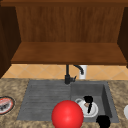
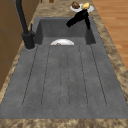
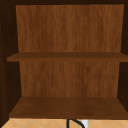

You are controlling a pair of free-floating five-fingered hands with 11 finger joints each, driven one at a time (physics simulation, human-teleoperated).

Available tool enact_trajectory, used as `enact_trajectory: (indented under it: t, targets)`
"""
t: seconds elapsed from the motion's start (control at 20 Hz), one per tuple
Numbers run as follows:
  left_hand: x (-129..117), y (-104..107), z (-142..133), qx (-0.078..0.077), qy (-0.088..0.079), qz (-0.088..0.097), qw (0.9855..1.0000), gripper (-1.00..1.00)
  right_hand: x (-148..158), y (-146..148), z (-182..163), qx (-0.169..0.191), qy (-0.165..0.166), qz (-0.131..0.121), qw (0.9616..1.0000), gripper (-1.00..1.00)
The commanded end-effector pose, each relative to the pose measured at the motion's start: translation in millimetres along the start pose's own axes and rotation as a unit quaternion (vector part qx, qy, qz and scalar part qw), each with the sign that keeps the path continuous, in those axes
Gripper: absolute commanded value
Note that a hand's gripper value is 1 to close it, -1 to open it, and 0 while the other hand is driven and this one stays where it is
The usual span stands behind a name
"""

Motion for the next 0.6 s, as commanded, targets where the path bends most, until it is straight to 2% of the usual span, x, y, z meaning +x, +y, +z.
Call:
enact_trajectory:
  t: [0.0, 0.25, 0.55]
  targets:
    - [-29, -6, 1, -0.003, 0.002, 0.044, 0.9990, -1.00, 0, 0, 0, 0.000, 0.000, 0.000, 1.0000, 0.00]
    - [-81, -20, 5, -0.001, -0.003, 0.042, 0.9991, -1.00, 0, 0, 0, 0.000, 0.000, 0.000, 1.0000, 0.00]
    - [-138, -44, 5, 0.000, -0.001, 0.038, 0.9993, -1.00, 0, 0, 0, 0.000, 0.000, 0.000, 1.0000, 0.00]
